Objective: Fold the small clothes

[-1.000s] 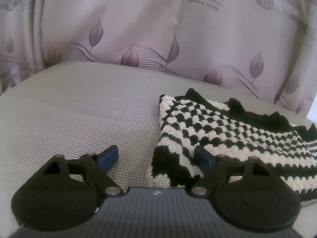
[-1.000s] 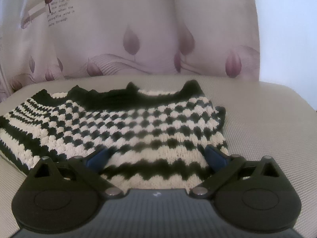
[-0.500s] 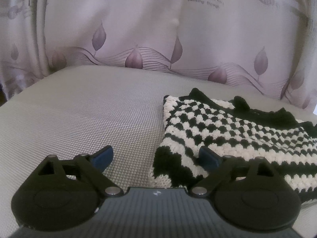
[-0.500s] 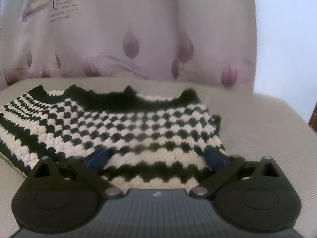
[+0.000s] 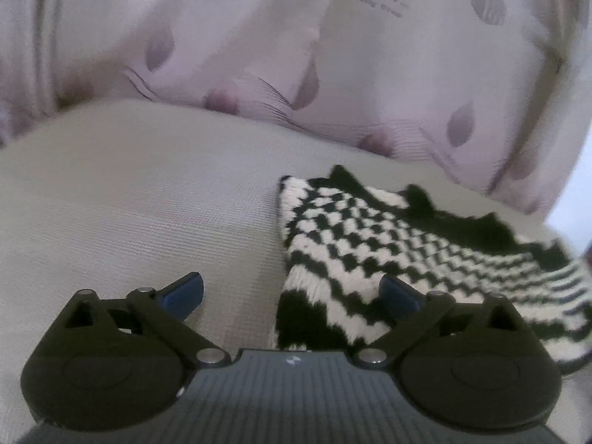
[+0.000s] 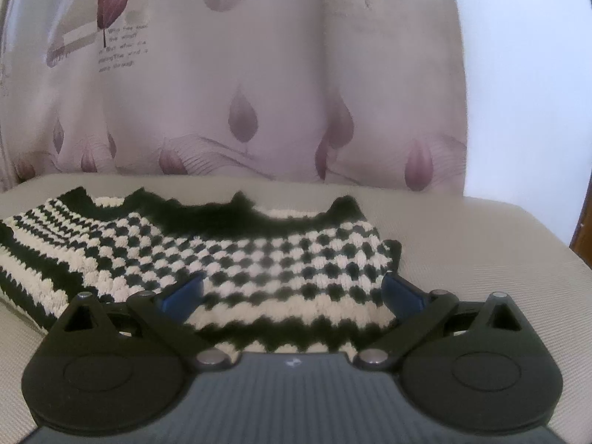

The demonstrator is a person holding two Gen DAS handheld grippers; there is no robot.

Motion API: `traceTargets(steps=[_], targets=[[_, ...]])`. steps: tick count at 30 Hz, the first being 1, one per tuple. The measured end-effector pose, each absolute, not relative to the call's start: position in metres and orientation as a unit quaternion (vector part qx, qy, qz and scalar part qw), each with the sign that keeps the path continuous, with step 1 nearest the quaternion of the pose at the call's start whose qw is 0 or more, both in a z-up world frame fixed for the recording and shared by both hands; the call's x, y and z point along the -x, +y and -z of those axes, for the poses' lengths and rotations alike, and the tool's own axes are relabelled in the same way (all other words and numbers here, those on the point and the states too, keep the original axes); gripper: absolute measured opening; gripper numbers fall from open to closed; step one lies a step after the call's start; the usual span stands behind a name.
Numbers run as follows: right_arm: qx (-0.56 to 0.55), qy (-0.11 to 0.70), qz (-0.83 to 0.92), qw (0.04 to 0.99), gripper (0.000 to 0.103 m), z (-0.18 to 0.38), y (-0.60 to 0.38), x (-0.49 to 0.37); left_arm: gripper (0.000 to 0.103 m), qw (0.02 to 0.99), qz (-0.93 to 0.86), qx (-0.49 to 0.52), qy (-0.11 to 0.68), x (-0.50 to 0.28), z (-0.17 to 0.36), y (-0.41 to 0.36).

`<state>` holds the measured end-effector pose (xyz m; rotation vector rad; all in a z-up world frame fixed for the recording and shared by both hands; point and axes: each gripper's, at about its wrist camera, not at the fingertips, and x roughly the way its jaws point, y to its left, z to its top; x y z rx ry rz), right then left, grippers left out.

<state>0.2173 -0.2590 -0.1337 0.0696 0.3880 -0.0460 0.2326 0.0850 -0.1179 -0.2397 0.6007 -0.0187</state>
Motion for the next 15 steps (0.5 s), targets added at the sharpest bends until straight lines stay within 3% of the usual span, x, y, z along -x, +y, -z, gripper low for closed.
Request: traceTargets(steps=[4,15], targets=[[-0.042,0.184,0.02,0.982,0.103,0.133,-0.261,-0.215,0.089,0.934,0.063,0.16,0.312,-0.256,0.114,0.105],[-0.044,0.172,0.021,0.984,0.103,0.132,-0.261,-0.212,0.088,0.901,0.201,0.096,0.371,-0.327,0.115,0.098]])
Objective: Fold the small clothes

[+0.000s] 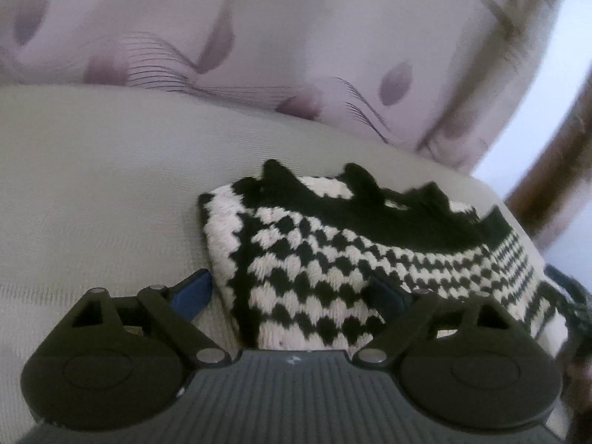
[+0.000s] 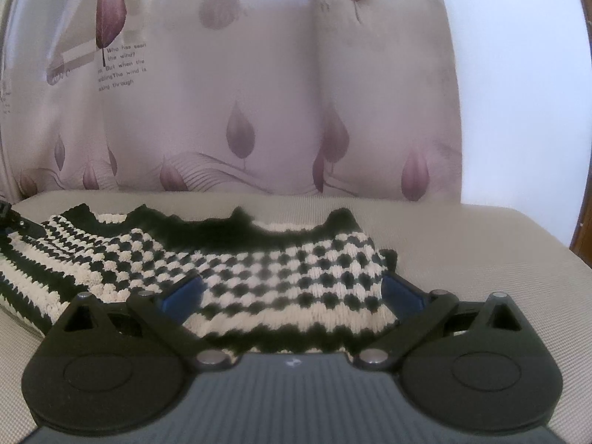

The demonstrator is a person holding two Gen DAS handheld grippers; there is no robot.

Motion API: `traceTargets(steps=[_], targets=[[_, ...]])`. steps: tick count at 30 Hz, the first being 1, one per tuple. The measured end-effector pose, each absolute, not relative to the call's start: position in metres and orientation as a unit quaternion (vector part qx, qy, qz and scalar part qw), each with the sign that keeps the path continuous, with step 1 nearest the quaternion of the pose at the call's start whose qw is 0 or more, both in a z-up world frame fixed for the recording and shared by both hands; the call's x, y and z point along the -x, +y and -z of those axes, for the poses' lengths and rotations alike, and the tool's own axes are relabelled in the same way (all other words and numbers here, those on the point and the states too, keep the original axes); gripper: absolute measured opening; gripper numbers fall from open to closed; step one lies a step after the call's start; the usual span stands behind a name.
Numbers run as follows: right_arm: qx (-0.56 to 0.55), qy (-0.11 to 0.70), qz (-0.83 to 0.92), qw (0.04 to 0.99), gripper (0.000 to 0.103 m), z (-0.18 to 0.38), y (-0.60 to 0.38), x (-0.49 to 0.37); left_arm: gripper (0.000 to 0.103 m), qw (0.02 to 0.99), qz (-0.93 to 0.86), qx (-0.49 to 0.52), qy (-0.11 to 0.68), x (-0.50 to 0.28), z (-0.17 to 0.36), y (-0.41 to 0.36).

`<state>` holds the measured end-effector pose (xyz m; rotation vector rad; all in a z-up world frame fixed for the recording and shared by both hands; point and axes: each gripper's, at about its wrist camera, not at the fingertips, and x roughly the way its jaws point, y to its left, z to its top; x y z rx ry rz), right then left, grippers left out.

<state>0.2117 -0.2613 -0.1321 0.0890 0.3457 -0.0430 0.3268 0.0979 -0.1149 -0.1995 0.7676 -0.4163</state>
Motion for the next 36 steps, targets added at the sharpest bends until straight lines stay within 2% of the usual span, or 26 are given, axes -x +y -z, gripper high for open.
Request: traceTargets(steps=[1,2,5,6,10,13,16,17,18,20,23,28,36], targets=[[-0.044,0.171,0.022,0.984,0.103,0.132,-0.261,-0.211,0.083,0.901,0.207,0.092,0.37,-0.331,0.115,0.099],[-0.044,0.17,0.022,0.984,0.103,0.132,-0.261,-0.211,0.074,0.901,0.209,0.091,0.368,-0.333,0.115,0.1],[-0.043,0.167,0.023,0.985,0.103,0.132,-0.26,-0.21,0.038,0.894,0.224,0.123,0.368,-0.336,0.12,0.108],[-0.042,0.167,0.024,0.985,0.103,0.132,-0.26,-0.21,0.035,0.888,0.232,0.143,0.369,-0.336,0.123,0.111],[-0.041,0.167,0.025,0.985,0.103,0.131,-0.26,-0.209,0.033,0.89,0.24,0.176,0.346,-0.329,0.133,0.116],[-0.04,0.169,0.026,0.984,0.103,0.131,-0.26,-0.209,0.04,0.89,0.246,0.179,0.34,-0.329,0.135,0.12],[-0.04,0.17,0.027,0.984,0.103,0.131,-0.26,-0.209,0.055,0.889,0.262,0.162,0.339,-0.329,0.131,0.114],[-0.039,0.17,0.027,0.984,0.103,0.131,-0.26,-0.209,0.055,0.889,0.262,0.161,0.339,-0.33,0.13,0.113],[-0.039,0.169,0.026,0.984,0.103,0.131,-0.26,-0.209,0.053,0.89,0.257,0.161,0.34,-0.331,0.13,0.11],[-0.04,0.17,0.026,0.984,0.103,0.131,-0.26,-0.21,0.036,0.895,0.234,0.164,0.343,-0.332,0.129,0.106],[-0.039,0.168,0.025,0.985,0.103,0.13,-0.26,-0.209,0.026,0.9,0.202,0.17,0.346,-0.331,0.124,0.1],[-0.04,0.163,0.023,0.986,0.103,0.13,-0.26,-0.208,0.023,0.917,0.151,0.14,0.342,-0.321,0.098,0.069],[-0.046,0.149,0.022,0.988,0.103,0.128,-0.262,-0.204,0.021,0.903,0.131,0.197,0.358,-0.31,0.057,0.013]])
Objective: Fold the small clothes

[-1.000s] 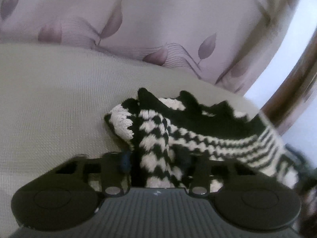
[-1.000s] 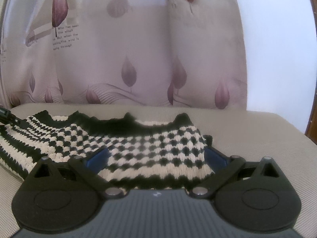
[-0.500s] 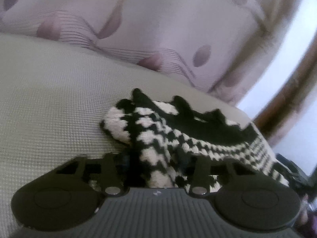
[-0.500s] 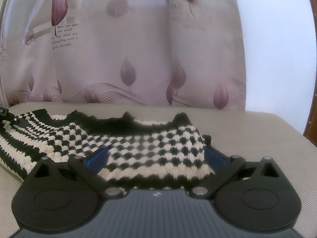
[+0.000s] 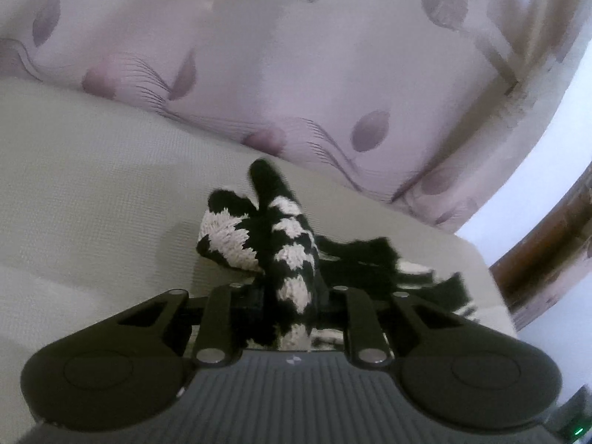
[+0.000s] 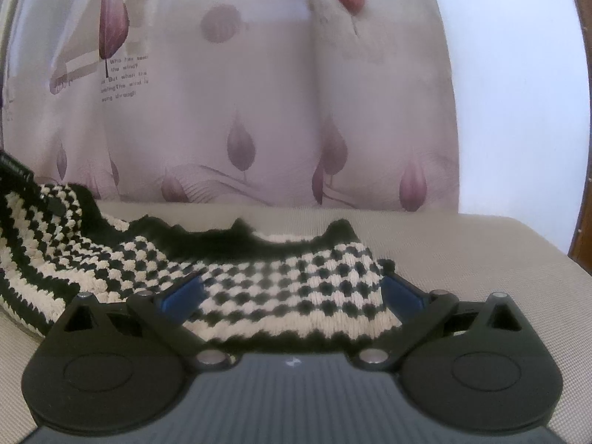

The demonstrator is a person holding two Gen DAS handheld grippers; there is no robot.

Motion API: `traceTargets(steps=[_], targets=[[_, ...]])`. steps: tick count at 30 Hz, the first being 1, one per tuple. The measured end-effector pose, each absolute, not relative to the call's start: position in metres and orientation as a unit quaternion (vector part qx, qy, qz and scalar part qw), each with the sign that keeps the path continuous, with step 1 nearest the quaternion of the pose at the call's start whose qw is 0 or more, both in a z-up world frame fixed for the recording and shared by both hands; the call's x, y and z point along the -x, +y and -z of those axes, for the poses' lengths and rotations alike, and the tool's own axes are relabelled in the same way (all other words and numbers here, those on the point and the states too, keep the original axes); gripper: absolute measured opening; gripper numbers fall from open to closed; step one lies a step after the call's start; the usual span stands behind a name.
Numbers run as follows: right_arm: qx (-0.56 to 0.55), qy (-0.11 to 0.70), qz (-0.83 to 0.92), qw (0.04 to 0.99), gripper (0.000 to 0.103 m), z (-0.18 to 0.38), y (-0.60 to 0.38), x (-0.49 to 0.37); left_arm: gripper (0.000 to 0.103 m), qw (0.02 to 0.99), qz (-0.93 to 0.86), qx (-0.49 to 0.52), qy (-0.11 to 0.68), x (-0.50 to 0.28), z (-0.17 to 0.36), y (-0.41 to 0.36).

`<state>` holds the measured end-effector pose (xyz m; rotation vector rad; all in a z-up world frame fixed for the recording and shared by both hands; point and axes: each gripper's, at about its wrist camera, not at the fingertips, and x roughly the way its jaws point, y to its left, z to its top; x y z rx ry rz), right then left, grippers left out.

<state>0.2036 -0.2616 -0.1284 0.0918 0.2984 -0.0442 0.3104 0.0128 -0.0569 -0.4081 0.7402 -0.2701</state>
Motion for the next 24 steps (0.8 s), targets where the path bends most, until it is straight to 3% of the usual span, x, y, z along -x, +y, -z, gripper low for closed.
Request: traceTargets(steps=[6,12,15,17,19,24], targets=[[-0.053,0.138,0.019,0.989,0.103,0.128,-0.263,-0.2,0.021,0.887,0.152,0.236,0.366,-0.298,0.053,-0.036],[-0.067,0.129,0.007,0.989,0.103,0.127,-0.266,-0.196,0.024,0.867,0.205,0.275,0.362,-0.295,0.091,-0.068],[-0.082,0.132,-0.016,0.988,0.103,0.127,-0.269,-0.196,0.042,0.857,0.264,0.302,0.324,-0.293,0.102,-0.064],[-0.102,0.143,-0.043,0.984,0.103,0.127,-0.274,-0.197,0.063,0.841,0.299,0.323,0.315,-0.295,0.107,-0.06],[-0.141,0.157,-0.071,0.975,0.103,0.125,-0.28,-0.199,0.075,0.83,0.333,0.338,0.293,-0.294,0.108,-0.06],[-0.342,0.126,-0.168,0.916,0.103,0.117,-0.295,-0.195,0.078,0.808,0.365,0.379,0.265,-0.291,0.117,-0.055]])
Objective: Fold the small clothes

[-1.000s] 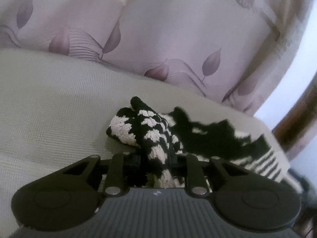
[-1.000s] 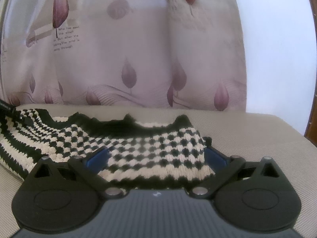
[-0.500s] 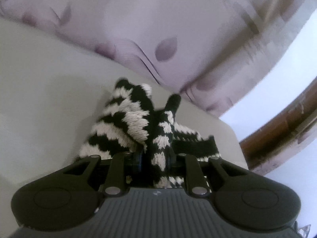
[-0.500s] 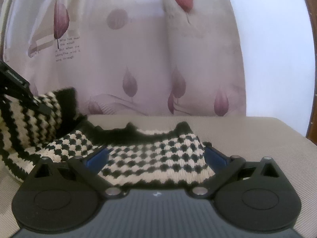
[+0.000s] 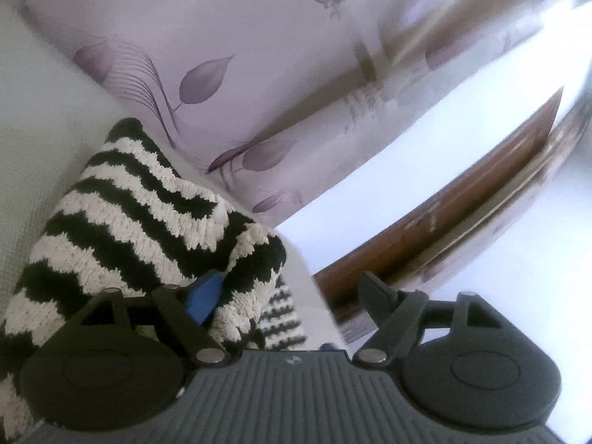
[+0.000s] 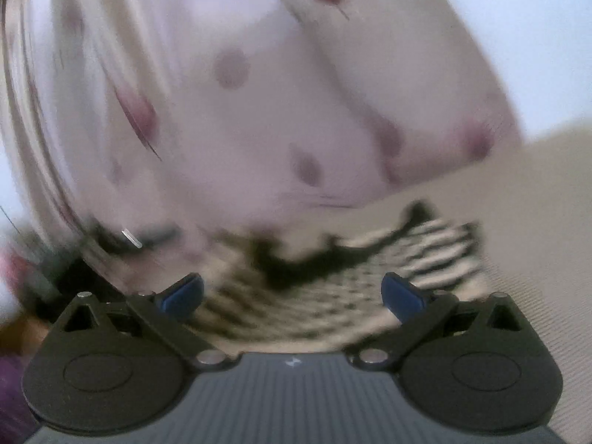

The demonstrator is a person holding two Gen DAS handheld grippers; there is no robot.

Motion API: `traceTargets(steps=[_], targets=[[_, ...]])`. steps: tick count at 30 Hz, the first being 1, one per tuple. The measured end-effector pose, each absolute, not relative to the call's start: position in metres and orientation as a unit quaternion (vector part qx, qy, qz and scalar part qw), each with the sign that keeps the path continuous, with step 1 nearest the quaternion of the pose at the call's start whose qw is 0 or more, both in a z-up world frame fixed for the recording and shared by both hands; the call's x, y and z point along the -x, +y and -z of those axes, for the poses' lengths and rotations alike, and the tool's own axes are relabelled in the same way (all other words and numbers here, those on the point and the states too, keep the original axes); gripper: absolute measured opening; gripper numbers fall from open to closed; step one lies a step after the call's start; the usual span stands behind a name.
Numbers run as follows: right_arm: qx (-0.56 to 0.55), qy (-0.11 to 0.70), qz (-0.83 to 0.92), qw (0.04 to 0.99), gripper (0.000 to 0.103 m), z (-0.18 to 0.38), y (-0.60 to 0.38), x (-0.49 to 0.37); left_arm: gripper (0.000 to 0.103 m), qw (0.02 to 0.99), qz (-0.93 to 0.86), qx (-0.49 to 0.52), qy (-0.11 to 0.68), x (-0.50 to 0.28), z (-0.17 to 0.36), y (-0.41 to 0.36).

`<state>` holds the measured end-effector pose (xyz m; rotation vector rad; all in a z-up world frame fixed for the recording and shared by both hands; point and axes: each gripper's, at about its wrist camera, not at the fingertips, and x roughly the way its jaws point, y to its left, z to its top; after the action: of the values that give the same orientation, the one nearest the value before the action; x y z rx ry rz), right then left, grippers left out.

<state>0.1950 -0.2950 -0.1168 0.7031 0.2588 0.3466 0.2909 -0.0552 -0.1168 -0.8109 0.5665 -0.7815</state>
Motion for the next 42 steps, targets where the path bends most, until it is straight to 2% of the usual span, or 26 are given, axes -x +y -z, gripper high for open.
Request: traceTargets(steps=[4,10,12,14,18,20,21,22,23,24,27,28,32,35,37,42], targets=[[-0.465,0.17,-0.235,0.836,0.103,0.123,-0.288,-0.229,0.078,0.788,0.371,0.428,0.243,-0.288,0.127,-0.042],[-0.465,0.201,-0.214,0.835,0.102,0.126,-0.264,-0.263,0.078,0.755,0.374,0.497,0.208,-0.291,0.14,-0.029],[-0.453,0.197,-0.205,0.845,0.093,0.123,-0.257,-0.269,0.078,0.752,0.377,0.502,0.201,-0.286,0.141,-0.025],[-0.445,0.205,-0.196,0.849,0.079,0.121,-0.251,-0.278,0.078,0.746,0.379,0.512,0.194,-0.284,0.144,-0.021],[-0.45,0.221,-0.193,0.844,0.075,0.121,-0.242,-0.297,0.077,0.729,0.378,0.541,0.18,-0.284,0.151,-0.015],[-0.436,0.241,-0.186,0.847,0.052,0.119,-0.232,-0.305,0.076,0.722,0.377,0.554,0.17,-0.282,0.156,-0.012],[-0.423,0.251,-0.175,0.853,0.044,0.118,-0.225,-0.309,0.076,0.722,0.376,0.556,0.168,-0.281,0.157,-0.011],[-0.415,0.259,-0.166,0.856,0.025,0.118,-0.222,-0.311,0.075,0.723,0.373,0.557,0.167,-0.28,0.158,-0.01],[-0.409,0.263,-0.157,0.859,0.022,0.118,-0.219,-0.312,0.075,0.722,0.371,0.56,0.169,-0.279,0.158,-0.008],[-0.4,0.263,-0.151,0.865,0.021,0.116,-0.216,-0.313,0.075,0.717,0.368,0.566,0.172,-0.277,0.157,-0.005],[-0.394,0.254,-0.145,0.871,0.018,0.11,-0.217,-0.31,0.088,0.702,0.356,0.591,0.177,-0.266,0.151,0.016],[-0.403,0.242,-0.149,0.87,0.018,0.105,-0.223,-0.309,0.102,0.709,0.344,0.591,0.172,-0.261,0.146,0.025],[-0.412,0.217,-0.148,0.873,0.017,0.089,-0.249,-0.296,0.103,0.798,0.249,0.52,0.177,-0.237,0.133,0.057],[-0.404,0.201,-0.14,0.882,0.017,0.074,-0.271,-0.291,0.103,0.811,0.208,0.502,0.218,-0.232,0.145,0.064],[-0.394,0.195,-0.129,0.889,0.017,0.067,-0.291,-0.286,0.102,0.812,0.206,0.496,0.227,-0.228,0.154,0.061],[-0.372,0.211,-0.081,0.9,0.016,0.068,-0.344,-0.282,0.103,0.861,0.24,0.383,0.232,-0.221,0.133,0.019]])
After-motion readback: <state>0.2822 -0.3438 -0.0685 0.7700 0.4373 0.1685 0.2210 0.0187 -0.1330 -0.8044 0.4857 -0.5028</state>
